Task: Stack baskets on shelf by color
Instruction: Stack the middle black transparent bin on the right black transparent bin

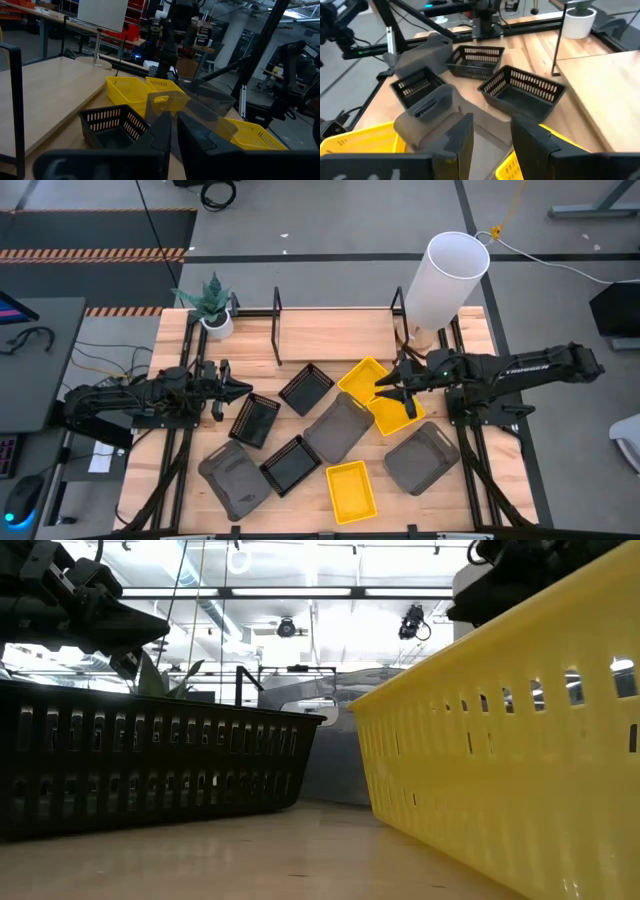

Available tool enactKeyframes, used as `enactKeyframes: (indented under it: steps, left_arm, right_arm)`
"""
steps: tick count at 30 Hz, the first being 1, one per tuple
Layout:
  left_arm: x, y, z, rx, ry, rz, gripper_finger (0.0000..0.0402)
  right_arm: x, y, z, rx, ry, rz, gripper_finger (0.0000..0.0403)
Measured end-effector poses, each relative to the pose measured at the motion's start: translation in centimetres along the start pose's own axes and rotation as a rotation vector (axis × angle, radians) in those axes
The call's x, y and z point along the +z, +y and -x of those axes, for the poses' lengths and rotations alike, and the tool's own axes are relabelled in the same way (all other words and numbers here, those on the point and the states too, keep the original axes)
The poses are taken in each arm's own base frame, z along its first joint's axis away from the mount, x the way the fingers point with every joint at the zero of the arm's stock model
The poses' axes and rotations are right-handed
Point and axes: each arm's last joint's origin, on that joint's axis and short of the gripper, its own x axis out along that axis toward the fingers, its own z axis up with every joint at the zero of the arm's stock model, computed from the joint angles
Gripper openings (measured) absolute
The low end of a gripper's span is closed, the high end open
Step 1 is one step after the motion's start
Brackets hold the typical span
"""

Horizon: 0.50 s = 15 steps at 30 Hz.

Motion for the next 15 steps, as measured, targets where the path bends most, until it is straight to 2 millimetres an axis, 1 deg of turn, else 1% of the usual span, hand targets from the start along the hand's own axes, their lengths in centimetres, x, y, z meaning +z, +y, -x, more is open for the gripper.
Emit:
enactKeyframes:
  steps: [6,10,15]
  left_arm:
    - [0.0,0.0,0.0,0.0,0.0,0.0,0.0033]
    - [0.0,0.0,0.0,0.0,0.0,0.0,0.003]
    - [0.0,0.0,0.0,0.0,0.0,0.0,0.0037]
  right_arm:
    - [0.3,1.1,-0.6,0.009,0.024,0.036,0.0135]
    - [0.4,1.3,-0.8,-0.003,0.029,0.041,0.0135]
    - [0.4,1.5,-0.8,0.001,0.029,0.04,0.0135]
